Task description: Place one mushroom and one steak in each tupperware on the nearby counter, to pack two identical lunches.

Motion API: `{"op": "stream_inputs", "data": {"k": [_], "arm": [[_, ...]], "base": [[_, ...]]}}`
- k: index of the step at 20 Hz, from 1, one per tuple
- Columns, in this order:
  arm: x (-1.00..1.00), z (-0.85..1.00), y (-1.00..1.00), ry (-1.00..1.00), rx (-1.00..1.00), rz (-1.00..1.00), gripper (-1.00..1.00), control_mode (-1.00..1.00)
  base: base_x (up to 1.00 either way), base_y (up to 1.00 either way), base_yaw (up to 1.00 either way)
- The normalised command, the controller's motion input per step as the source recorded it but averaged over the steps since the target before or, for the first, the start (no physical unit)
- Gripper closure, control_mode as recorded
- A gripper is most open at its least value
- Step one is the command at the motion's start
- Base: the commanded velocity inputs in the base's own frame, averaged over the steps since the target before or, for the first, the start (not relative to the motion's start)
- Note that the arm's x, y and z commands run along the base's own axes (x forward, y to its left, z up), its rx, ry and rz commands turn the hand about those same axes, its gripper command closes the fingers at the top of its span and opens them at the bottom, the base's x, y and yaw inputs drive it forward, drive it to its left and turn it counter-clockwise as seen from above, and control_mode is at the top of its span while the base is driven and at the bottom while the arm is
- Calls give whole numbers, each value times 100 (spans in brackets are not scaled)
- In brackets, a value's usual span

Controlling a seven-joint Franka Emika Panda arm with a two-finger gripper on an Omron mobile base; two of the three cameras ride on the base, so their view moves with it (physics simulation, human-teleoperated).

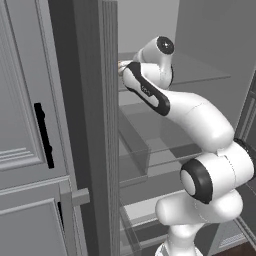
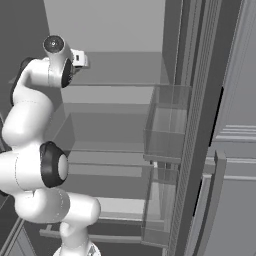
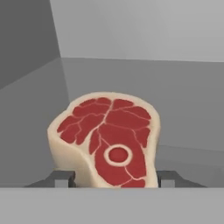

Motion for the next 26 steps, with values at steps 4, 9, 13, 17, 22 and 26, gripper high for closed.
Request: {"op": "stream_inputs", "data": {"k": [4, 9, 13, 17, 22, 26], "arm": [[1, -3, 0, 0, 0, 0, 100, -100], [-83, 0, -7, -12, 0, -6, 100, -100], [-100, 23, -52, -22, 2, -13, 100, -100], [-100, 47, -67, -19, 8, -11, 100, -100], [-100, 58, -41, 2, 8, -3, 100, -100], [-100, 18, -30, 12, 3, -2, 100, -100]], "base": [[0, 0, 0], [0, 0, 0], [0, 0, 0], [0, 0, 0], [0, 0, 0], [0, 0, 0]]}}
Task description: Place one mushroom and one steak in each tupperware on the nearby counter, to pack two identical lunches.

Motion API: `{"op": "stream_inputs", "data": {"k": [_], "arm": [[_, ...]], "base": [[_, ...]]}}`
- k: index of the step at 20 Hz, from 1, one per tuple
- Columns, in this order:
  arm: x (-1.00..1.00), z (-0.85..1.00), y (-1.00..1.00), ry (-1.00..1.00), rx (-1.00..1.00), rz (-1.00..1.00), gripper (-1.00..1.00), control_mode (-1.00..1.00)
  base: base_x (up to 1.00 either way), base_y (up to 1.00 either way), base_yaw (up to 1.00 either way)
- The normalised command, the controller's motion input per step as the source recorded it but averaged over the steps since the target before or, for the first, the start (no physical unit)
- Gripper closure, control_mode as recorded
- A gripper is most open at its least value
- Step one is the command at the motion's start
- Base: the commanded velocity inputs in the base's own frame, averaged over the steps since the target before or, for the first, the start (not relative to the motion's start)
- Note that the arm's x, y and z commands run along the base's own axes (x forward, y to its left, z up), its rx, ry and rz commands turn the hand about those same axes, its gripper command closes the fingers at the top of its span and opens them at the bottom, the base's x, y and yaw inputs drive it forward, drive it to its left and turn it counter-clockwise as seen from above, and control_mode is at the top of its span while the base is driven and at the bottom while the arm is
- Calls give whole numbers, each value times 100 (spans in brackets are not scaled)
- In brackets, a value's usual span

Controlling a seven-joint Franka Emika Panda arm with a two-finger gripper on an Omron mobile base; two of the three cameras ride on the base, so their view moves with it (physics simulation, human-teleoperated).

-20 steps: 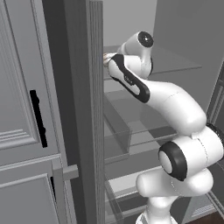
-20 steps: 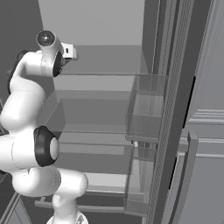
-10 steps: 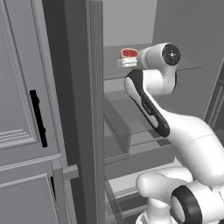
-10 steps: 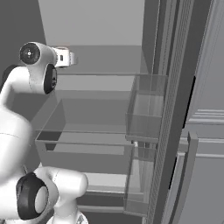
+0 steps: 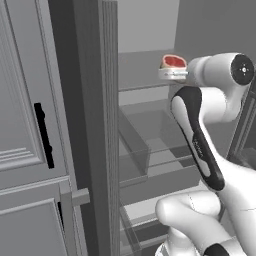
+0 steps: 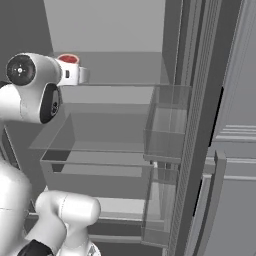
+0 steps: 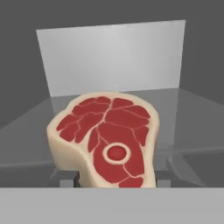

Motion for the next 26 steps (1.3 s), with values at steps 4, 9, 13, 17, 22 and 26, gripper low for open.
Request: {"op": "stream_inputs", "data": {"k": [4, 9, 13, 17, 22, 26], "arm": [[-100, -16, -28, 10, 0, -2, 100, -100], [-100, -47, -24, 17, 0, -6, 100, -100], [-25, -15, -3, 5, -1, -2, 100, 100], [0, 0, 0, 0, 0, 0, 100, 100], [0, 0, 0, 0, 0, 0, 100, 100], [0, 0, 0, 0, 0, 0, 100, 100]], "base": [[0, 0, 0], [0, 0, 0], [-75, -6, -6], [-100, -8, -7], [-100, -2, -2], [-100, 10, 2]]}}
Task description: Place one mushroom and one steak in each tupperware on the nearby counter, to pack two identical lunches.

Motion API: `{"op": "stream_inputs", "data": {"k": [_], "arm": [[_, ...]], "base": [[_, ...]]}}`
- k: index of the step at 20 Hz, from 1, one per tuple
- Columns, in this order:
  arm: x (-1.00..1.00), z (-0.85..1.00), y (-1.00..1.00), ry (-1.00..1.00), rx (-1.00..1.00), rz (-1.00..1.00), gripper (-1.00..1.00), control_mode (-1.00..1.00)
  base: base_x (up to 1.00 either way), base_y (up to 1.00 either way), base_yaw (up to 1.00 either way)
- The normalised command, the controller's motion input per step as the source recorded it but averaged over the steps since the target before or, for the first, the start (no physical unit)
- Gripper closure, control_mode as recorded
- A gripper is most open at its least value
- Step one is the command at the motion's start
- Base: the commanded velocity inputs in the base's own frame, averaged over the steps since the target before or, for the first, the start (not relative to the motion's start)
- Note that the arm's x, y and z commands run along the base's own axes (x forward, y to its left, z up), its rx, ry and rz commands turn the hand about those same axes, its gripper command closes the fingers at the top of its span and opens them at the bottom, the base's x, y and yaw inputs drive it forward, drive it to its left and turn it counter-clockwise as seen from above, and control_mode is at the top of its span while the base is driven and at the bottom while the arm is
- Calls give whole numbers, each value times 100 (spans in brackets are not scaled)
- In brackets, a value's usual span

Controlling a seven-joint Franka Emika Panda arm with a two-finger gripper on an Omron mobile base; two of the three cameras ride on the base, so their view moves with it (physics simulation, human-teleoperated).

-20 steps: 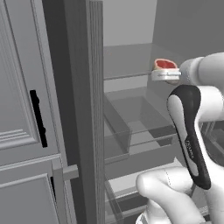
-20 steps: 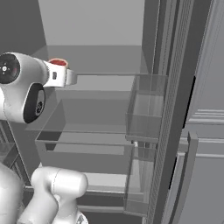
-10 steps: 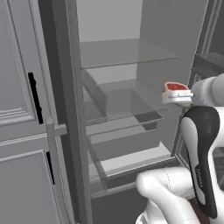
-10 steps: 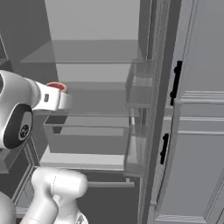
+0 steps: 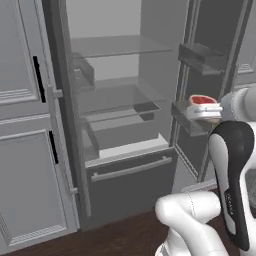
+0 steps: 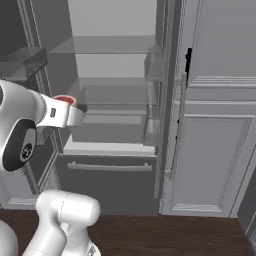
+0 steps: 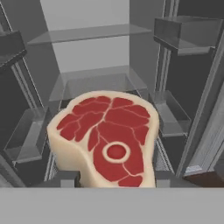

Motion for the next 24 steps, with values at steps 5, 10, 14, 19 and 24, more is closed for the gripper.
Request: {"op": "stream_inputs", "data": {"k": [5, 10, 14, 19, 24], "arm": [[0, 0, 0, 0, 0, 0, 100, 100], [0, 0, 0, 0, 0, 0, 100, 100], [0, 0, 0, 0, 0, 0, 100, 100], [0, 0, 0, 0, 0, 0, 100, 100], [0, 0, 0, 0, 0, 0, 100, 100]], "base": [[-98, 71, 37], [-42, 82, 64], [44, 65, 59], [99, -14, 36], [100, 9, 30]]}}
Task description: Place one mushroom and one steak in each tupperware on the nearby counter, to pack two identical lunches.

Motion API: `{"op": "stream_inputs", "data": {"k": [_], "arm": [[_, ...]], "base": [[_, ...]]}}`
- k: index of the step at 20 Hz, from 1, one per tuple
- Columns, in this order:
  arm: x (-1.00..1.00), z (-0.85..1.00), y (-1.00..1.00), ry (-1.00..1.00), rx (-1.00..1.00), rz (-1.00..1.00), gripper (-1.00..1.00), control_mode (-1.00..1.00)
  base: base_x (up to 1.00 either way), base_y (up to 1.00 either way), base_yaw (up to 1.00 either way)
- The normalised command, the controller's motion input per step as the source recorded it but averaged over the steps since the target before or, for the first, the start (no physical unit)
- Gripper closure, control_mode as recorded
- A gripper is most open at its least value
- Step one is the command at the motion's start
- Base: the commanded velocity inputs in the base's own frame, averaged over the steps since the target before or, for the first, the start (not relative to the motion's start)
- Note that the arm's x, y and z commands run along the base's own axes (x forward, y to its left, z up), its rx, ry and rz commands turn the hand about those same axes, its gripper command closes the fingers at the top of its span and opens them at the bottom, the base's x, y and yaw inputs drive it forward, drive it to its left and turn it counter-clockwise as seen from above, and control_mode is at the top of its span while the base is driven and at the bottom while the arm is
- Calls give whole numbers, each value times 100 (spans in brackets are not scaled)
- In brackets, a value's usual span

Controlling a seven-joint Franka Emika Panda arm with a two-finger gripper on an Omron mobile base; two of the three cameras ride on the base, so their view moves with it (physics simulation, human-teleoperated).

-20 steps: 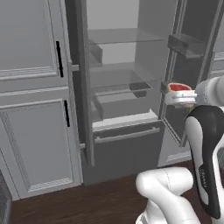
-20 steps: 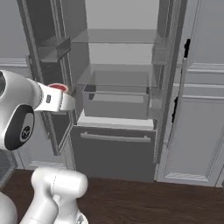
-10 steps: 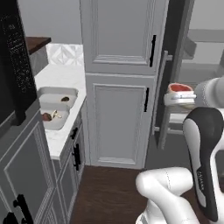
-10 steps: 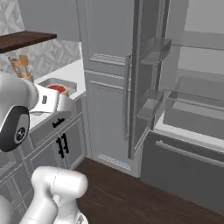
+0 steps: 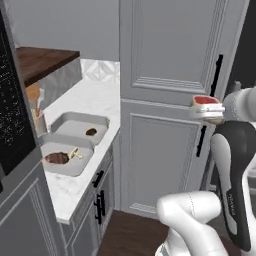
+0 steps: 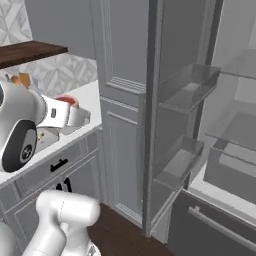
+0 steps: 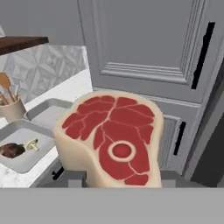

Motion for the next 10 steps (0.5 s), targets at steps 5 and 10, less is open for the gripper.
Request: {"op": "stream_inputs", "data": {"k": [5, 10], "arm": [[0, 0, 0, 0, 0, 0, 100, 100], [0, 0, 0, 0, 0, 0, 100, 100]], "base": [[74, 86, 34], [98, 31, 28]]}}
